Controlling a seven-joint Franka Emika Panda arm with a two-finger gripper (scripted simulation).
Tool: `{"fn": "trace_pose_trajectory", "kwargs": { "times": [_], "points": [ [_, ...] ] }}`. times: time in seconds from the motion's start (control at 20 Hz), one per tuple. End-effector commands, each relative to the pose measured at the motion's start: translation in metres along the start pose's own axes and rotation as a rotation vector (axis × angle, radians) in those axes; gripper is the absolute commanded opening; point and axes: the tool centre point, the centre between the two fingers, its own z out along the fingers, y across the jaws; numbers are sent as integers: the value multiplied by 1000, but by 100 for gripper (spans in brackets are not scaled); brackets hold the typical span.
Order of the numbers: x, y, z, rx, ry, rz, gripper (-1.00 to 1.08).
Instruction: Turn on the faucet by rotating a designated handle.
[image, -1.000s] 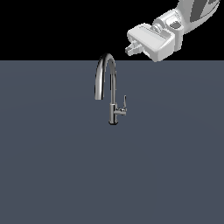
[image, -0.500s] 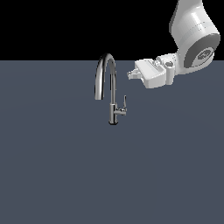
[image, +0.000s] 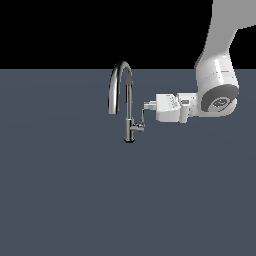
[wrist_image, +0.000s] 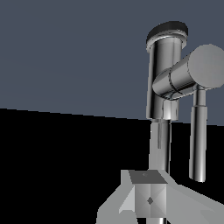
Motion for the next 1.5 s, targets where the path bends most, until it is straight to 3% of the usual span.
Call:
{"fn": "trace_pose_trajectory", "kwargs": {
  "times": [0.0, 0.35, 0.8, 1.45],
  "points": [
    [12, 0, 3, 32, -25, 32, -100],
    [28, 0, 8, 74, -58, 76, -100],
    [27, 0, 8, 71, -56, 73, -100],
    [16, 33, 10, 71, -56, 73, -100]
  ]
}}
